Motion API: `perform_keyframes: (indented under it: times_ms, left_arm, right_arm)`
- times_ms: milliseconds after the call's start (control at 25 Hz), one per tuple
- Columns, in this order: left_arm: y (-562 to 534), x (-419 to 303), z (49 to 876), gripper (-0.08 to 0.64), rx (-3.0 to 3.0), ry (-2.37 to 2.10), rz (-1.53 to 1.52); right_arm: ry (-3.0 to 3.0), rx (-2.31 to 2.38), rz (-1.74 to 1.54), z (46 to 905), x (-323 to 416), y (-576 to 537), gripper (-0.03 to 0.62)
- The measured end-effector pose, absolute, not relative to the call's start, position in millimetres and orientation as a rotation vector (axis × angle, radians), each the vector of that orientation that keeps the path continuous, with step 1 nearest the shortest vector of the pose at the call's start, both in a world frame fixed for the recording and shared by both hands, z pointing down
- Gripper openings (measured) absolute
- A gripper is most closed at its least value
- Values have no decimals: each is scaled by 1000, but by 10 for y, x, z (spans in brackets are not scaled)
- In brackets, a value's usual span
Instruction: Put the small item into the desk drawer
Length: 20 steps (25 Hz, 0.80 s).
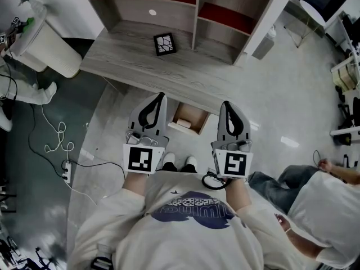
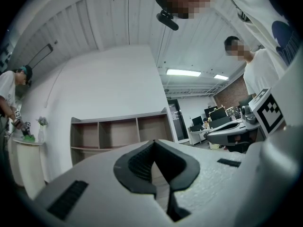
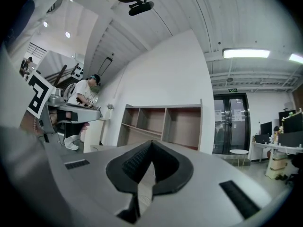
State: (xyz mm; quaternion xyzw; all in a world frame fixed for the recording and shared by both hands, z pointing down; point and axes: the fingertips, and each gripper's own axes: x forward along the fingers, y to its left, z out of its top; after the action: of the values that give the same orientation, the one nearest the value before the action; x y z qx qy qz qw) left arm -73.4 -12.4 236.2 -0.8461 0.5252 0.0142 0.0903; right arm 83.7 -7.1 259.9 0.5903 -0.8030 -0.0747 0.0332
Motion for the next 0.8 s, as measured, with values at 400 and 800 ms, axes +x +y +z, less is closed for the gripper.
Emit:
perform_keyframes:
  times_ms: [400, 800]
  left_arm:
    - [-191, -780, 2365, 6, -2514, 1569, 34]
    - [-254, -809, 2383, 7, -2515, 1575, 13]
  right_arm:
    - [-2459, 1809, -230, 2606, 825, -121, -3]
    - [-2452, 1830, -232, 2585, 846, -181, -3]
